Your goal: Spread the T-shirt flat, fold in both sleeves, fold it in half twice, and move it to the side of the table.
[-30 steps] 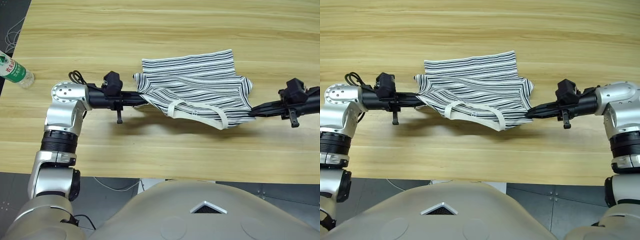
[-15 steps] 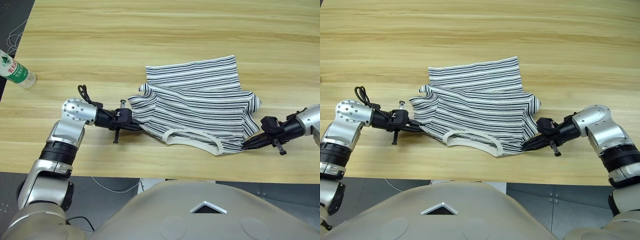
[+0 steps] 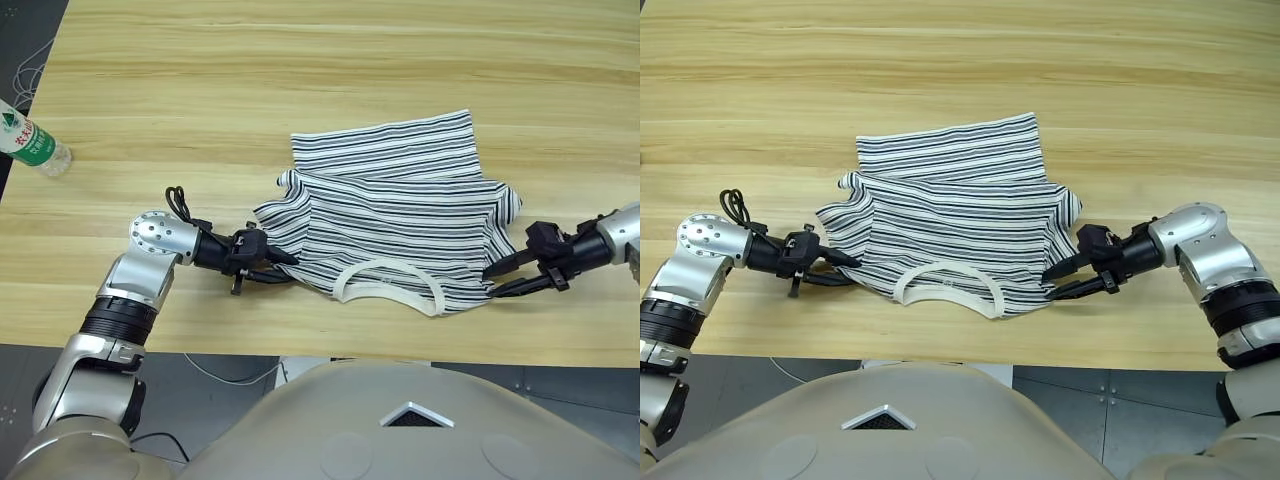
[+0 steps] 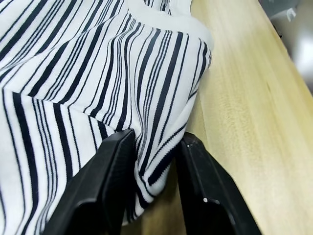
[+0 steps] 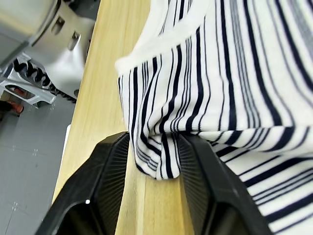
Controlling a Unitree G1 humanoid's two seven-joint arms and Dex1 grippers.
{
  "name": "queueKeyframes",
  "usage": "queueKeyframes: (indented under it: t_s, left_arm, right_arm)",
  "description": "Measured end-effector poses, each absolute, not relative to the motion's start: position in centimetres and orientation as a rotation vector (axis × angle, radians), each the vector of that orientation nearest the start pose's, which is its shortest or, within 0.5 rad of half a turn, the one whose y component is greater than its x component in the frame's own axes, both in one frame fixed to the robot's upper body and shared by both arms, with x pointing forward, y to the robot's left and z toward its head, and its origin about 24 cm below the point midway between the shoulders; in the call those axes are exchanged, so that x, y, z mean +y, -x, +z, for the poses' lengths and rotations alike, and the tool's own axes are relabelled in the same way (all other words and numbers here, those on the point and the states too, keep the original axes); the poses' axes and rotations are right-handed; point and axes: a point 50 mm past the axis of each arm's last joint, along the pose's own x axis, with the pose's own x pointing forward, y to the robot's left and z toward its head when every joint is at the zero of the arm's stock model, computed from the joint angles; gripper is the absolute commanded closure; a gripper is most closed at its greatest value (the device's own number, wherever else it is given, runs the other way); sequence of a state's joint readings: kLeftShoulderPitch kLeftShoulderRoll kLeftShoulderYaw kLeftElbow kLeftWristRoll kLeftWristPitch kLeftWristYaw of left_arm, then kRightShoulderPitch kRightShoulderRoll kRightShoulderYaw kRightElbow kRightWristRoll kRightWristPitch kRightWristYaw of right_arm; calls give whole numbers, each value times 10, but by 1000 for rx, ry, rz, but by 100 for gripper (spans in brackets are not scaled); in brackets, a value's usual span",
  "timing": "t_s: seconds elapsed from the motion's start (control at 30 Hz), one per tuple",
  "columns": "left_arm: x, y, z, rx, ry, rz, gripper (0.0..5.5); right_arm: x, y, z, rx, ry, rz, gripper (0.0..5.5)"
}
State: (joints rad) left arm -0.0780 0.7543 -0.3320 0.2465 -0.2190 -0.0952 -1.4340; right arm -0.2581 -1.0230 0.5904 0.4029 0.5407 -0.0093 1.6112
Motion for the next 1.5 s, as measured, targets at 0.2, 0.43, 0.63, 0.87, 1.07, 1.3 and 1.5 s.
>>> queueKeyframes:
  t_s: [0.2,0.43,0.63,0.87,1.07,1.3,1.5]
  left_arm:
    - [208,-209,37,489,-57,-1536,400]
    - [207,-257,88,226,96,-1333,400]
    - [196,-264,73,261,14,-1299,400]
    - [137,-235,30,348,-128,-1526,400]
    - [103,-220,22,332,-160,-1657,400]
    - [112,-213,-4,425,-179,-1647,400]
    - [115,-214,-14,405,-133,-1629,400]
  right_arm:
    - [-249,-234,59,633,-2,1610,372]
    - [-226,-277,70,397,51,1344,372]
    - [-200,-331,89,316,92,1061,372]
    - [-179,-347,41,657,234,891,372]
    - [-168,-352,36,769,245,868,372]
    - [-167,-365,34,697,387,652,372]
    - [-161,-368,31,617,469,591,372]
